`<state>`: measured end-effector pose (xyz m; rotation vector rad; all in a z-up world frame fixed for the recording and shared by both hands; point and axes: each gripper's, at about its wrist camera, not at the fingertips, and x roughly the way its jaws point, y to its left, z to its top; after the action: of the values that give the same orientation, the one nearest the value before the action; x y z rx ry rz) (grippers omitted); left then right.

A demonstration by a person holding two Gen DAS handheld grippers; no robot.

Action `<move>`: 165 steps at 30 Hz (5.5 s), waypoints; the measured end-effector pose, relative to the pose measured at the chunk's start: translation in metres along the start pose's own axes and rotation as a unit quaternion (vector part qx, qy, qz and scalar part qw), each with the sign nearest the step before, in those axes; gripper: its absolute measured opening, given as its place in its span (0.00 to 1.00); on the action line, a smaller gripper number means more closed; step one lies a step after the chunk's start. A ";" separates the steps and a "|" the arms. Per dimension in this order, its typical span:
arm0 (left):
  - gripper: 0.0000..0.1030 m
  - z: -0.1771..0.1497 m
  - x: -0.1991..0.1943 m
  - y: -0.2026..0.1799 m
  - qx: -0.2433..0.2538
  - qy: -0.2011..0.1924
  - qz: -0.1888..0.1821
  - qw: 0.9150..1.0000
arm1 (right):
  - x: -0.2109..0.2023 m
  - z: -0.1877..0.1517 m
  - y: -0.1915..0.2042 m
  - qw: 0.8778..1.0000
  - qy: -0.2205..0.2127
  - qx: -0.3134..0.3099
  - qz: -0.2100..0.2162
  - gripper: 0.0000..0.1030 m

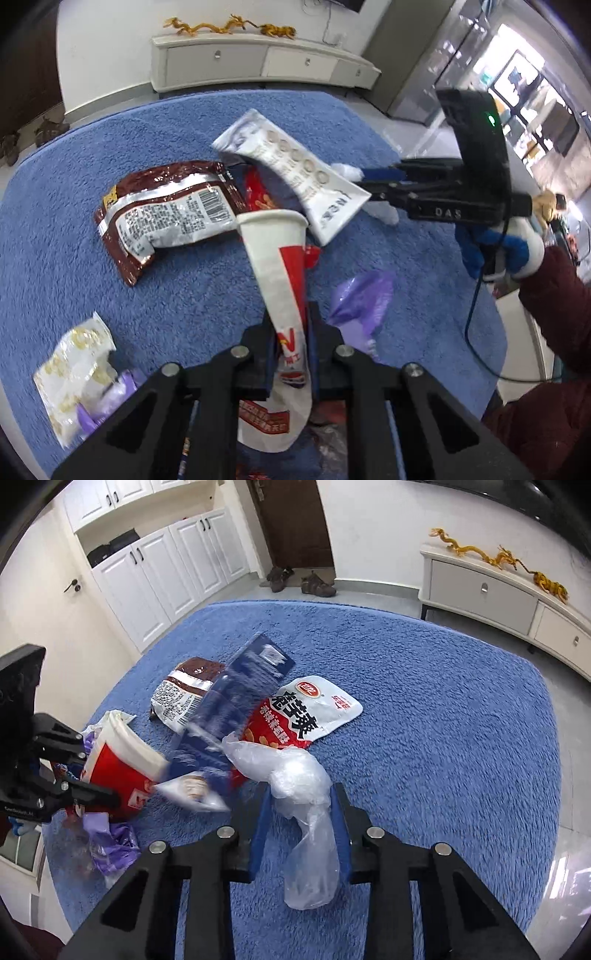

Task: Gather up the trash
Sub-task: 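Grasp the red-and-white paper cup with the left tool while the right tool grasps a clear plastic bag, then carry the cup and bag to the bin and open both tools over it, then grasp a red-and-clear wrapper with the left tool while the right tool grasps a purple wrapper, then carry both wrappers to the bin and open both tools over it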

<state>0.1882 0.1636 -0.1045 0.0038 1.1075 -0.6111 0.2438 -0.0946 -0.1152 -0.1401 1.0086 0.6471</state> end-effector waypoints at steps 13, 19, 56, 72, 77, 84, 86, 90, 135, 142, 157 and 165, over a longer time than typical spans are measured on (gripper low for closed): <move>0.13 -0.019 -0.068 -0.009 -0.034 -0.102 0.013 0.994 | -0.080 -0.044 0.016 0.998 -0.051 0.024 -0.033 0.27; 0.13 -0.030 -0.107 -0.022 -0.049 -0.143 0.015 0.988 | -0.126 -0.063 0.027 0.994 -0.092 0.038 -0.037 0.27; 0.25 0.110 0.185 -0.382 0.103 0.014 -0.062 0.993 | -0.169 -0.302 -0.239 0.910 -0.079 0.364 -0.183 0.36; 0.42 0.067 0.102 -0.359 0.147 -0.107 0.047 0.982 | -0.198 -0.306 -0.217 0.915 -0.096 0.339 -0.197 0.48; 0.42 0.033 0.054 -0.306 0.122 -0.125 0.096 0.980 | -0.207 -0.268 -0.175 0.935 -0.119 0.288 -0.172 0.48; 0.42 -0.022 -0.015 -0.217 0.045 -0.149 0.157 0.975 | -0.199 -0.202 -0.097 0.966 -0.140 0.196 -0.097 0.48; 0.42 -0.039 -0.029 -0.194 0.031 -0.153 0.186 0.970 | -0.193 -0.185 -0.073 0.973 -0.141 0.170 -0.074 0.48; 0.42 -0.074 -0.047 -0.143 -0.025 -0.146 0.209 0.967 | -0.174 -0.152 -0.029 0.985 -0.124 0.117 -0.033 0.48; 0.14 -0.126 -0.063 -0.118 -0.066 -0.147 0.174 0.971 | -0.069 -0.073 0.106 0.995 -0.052 -0.050 0.064 0.34; 0.13 -0.087 -0.033 -0.168 -0.002 -0.131 0.134 0.982 | -0.155 -0.114 0.029 0.991 -0.128 0.044 0.011 0.35; 0.14 0.035 0.098 -0.325 0.139 -0.024 0.026 0.990 | -0.200 -0.277 -0.176 0.935 -0.115 0.311 -0.127 0.36; 0.15 0.081 0.180 -0.378 0.148 0.022 -0.002 0.989 | -0.168 -0.327 -0.233 0.908 -0.092 0.391 -0.120 0.38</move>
<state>0.1349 -0.2598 -0.1066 0.2733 1.0509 -0.7772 0.0715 -0.4863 -0.1958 0.4905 0.9811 -0.0041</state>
